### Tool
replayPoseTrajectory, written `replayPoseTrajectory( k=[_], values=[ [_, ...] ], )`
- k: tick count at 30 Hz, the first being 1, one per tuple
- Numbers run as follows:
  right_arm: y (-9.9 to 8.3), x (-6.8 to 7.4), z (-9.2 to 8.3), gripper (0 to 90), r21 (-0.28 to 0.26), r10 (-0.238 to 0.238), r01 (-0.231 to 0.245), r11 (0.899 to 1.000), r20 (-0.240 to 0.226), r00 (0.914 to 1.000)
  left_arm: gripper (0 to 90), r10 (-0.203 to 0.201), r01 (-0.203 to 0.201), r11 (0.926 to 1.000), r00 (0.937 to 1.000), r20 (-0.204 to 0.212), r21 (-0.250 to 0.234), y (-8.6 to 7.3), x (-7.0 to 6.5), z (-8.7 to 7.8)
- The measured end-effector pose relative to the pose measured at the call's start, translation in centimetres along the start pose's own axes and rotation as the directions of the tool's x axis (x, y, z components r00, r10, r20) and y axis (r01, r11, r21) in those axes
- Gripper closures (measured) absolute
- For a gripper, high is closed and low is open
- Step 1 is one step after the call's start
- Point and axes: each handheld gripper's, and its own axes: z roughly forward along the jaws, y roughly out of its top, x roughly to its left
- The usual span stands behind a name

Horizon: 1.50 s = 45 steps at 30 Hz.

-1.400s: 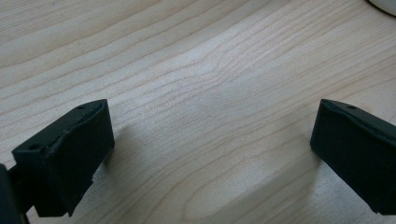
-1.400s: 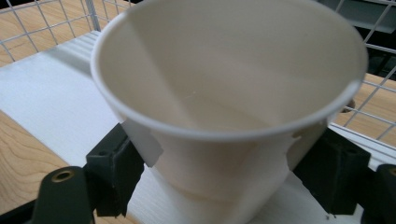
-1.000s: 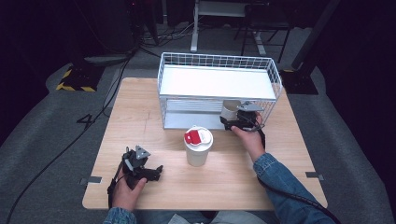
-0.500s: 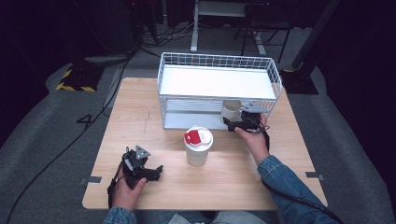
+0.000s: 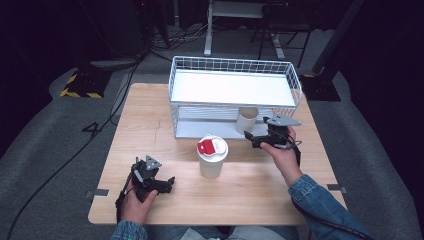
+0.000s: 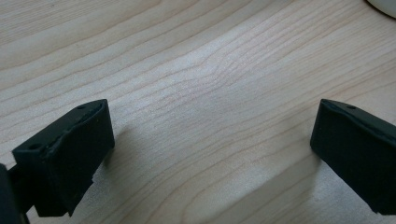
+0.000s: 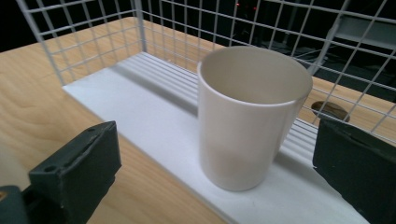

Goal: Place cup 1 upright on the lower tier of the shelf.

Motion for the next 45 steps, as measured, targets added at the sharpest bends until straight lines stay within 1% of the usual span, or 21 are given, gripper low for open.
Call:
replayPoseTrajectory(
  k=[2, 9, 11, 13, 17, 20, 21, 24, 25, 27, 31, 33, 36, 38, 42, 45],
  values=[
    [0.2, 0.2, -0.7, 1.7, -0.008, -0.007, 0.007, 1.000, -0.016, 0.9999, 0.1, -0.002, 0.002, 1.0000, 1.0000, -0.001, 0.000, 0.0, 0.0, 0.0],
    [0.4, 0.8, -3.3, 2.7, 0.001, -0.017, 0.017, 1.000, -0.063, 0.9978, 0.1, -0.004, 0.004, 1.0000, 1.0000, -0.002, 0.001, 0.1, 0.0, 0.0],
    [0.4, 1.0, -4.0, 3.2, 0.002, -0.011, 0.011, 1.000, -0.080, 0.9968, 0.1, -0.004, 0.004, 1.0000, 1.0000, -0.002, 0.003, 0.1, 0.0, 0.1],
    [0.3, 1.1, -4.7, 4.8, 0.002, -0.009, 0.009, 1.000, -0.096, 0.9953, 0.1, -0.003, 0.003, 1.0000, 1.0000, -0.004, 0.000, 0.1, 0.0, 0.1],
    [0.1, 1.4, -6.1, 5.3, 0.000, -0.019, 0.019, 1.000, -0.121, 0.9925, 0.1, -0.010, 0.010, 1.0000, 0.9999, -0.011, 0.000, 0.2, -0.1, 0.2],
    [-0.2, 1.5, -7.0, 5.7, 0.011, -0.019, 0.020, 1.000, -0.141, 0.9899, 0.1, -0.015, 0.015, 0.9999, 0.9998, -0.016, 0.001, 0.2, -0.1, 0.2],
    [-0.3, 1.5, -7.3, 5.9, 0.015, -0.016, 0.018, 1.000, -0.140, 0.9900, 0.1, -0.015, 0.015, 0.9999, 0.9998, -0.016, 0.001, 0.2, -0.1, 0.2],
    [-0.7, 1.5, -8.3, 6.2, 0.020, -0.019, 0.022, 1.000, -0.150, 0.9886, 0.1, -0.017, 0.017, 0.9999, 0.9997, -0.020, 0.000, 0.2, -0.2, 0.2],
    [-0.9, 1.5, -8.6, 6.2, 0.021, -0.021, 0.025, 0.999, -0.146, 0.9890, 0.1, -0.023, 0.023, 0.9997, 0.9995, -0.022, 0.000, 0.2, -0.2, 0.2],
    [-1.2, 1.5, -9.2, 6.4, 0.025, -0.031, 0.035, 0.999, -0.152, 0.9880, 0.1, -0.026, 0.026, 0.9997, 0.9994, -0.024, -0.002, 0.2, -0.3, 0.2],
    [-1.8, 1.2, -10.4, 6.9, 0.032, -0.026, 0.032, 0.999, -0.157, 0.9873, 0.1, -0.029, 0.029, 0.9996, 0.9992, -0.026, -0.002, 0.2, -0.3, 0.2],
    [-2.3, 1.1, -11.0, 7.2, 0.036, -0.024, 0.030, 0.999, -0.154, 0.9877, 0.1, -0.038, 0.038, 0.9993, 0.9988, -0.031, -0.003, 0.2, -0.4, 0.2],
    [-3.1, 1.0, -11.8, 8.7, 0.048, -0.035, 0.043, 0.998, -0.160, 0.9865, 0.1, -0.045, 0.045, 0.9990, 0.9982, -0.039, -0.001, 0.2, -0.5, 0.2],
    [-3.8, 0.9, -12.1, 10.1, 0.061, -0.037, 0.047, 0.997, -0.161, 0.9863, 0.1, -0.049, 0.049, 0.9988, 0.9979, -0.042, 0.000, 0.2, -0.6, 0.2],
    [-5.2, 0.8, -12.4, 10.9, 0.092, -0.014, 0.030, 0.995, -0.177, 0.9841, 0.1, -0.057, 0.057, 0.9984, 0.9972, -0.050, -0.002, 0.2, -0.7, 0.2],
    [-6.3, 0.9, -12.5, 12.0, 0.124, -0.008, 0.030, 0.992, -0.173, 0.9848, 0.2, -0.058, 0.058, 0.9983, 0.9970, -0.050, -0.003, 0.2, -0.9, 0.2]
  ],
)
